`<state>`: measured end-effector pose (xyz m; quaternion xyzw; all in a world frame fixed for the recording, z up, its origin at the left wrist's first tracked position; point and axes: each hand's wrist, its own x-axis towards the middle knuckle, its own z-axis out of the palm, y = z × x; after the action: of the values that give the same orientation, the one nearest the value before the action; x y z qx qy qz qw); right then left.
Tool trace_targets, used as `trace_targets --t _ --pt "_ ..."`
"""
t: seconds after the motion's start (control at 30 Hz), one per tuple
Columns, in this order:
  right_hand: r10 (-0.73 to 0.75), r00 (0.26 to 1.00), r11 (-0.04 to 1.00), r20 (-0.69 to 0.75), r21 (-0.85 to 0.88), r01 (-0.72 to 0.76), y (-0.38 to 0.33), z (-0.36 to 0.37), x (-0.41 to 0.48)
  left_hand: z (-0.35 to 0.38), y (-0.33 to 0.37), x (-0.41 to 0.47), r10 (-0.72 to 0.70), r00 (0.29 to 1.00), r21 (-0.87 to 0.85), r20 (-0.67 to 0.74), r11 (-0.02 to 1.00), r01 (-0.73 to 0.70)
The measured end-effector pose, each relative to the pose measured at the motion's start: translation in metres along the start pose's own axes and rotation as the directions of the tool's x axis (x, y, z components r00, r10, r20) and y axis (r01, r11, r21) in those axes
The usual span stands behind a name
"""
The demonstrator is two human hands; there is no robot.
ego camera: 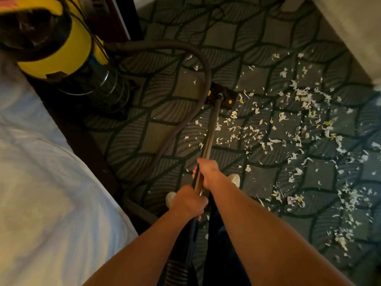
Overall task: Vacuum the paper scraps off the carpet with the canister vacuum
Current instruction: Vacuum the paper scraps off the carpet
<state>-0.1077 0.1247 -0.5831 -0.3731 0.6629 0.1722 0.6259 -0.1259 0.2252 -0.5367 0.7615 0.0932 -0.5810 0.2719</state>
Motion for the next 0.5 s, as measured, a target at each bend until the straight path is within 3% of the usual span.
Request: trace_targets --t 0.27,0.5 --pt "-0.051 0.998 0.997 -0.041 0.048 0.053 -0.033 -0.014 -0.006 0.000 0.043 -0.011 0.068 0.997 -0.031 0.034 0.997 -0.067" --pt "-0.142 0.985 0.980 -0.096 0.126 0.153 -0.112 -0.042 0.003 -0.007 0.120 0.000 0.199 0.978 0.038 0.059 0.979 -0.202"
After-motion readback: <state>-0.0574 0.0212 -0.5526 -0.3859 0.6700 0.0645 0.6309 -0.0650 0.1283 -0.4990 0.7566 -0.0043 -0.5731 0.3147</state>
